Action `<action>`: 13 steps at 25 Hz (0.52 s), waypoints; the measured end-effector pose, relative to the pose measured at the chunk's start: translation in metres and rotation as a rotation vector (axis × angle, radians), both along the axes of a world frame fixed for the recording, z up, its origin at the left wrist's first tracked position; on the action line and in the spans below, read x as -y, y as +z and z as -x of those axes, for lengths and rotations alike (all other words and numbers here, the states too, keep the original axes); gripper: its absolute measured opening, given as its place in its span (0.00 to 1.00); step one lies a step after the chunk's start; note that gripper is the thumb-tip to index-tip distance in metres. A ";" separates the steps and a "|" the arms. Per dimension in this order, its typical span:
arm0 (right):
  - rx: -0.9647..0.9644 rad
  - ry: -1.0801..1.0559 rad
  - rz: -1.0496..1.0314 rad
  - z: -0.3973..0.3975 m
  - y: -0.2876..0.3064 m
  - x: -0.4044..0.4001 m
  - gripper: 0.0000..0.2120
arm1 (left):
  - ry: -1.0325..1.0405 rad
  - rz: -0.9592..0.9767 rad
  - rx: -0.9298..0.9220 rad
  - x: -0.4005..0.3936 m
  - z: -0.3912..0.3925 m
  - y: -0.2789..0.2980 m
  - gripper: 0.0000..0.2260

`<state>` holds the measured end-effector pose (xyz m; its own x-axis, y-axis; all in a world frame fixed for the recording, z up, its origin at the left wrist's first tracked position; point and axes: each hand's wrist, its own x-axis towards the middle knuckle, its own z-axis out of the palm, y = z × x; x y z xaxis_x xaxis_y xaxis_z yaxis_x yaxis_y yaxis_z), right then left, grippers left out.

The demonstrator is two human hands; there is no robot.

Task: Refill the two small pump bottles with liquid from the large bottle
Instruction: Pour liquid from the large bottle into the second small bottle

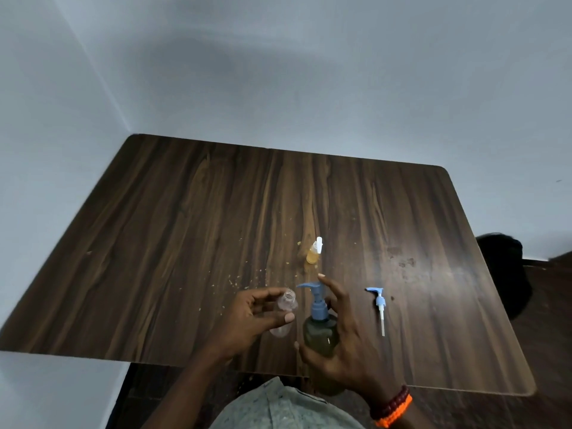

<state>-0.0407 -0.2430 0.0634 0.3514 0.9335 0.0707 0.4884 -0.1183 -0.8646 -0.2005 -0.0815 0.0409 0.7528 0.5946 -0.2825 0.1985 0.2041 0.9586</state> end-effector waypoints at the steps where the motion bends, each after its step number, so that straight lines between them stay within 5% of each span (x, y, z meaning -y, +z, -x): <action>1: 0.018 0.014 0.015 0.000 0.001 0.001 0.49 | -0.010 -0.013 -0.005 0.000 0.000 0.002 0.22; 13: 0.096 0.042 0.047 -0.002 0.010 -0.009 0.51 | -0.013 -0.126 -0.016 -0.008 -0.004 0.019 0.21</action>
<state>-0.0392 -0.2344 0.0732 0.3059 0.9503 0.0583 0.5737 -0.1351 -0.8078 -0.1962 -0.0740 0.0601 0.7568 0.6161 -0.2185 0.2160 0.0797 0.9731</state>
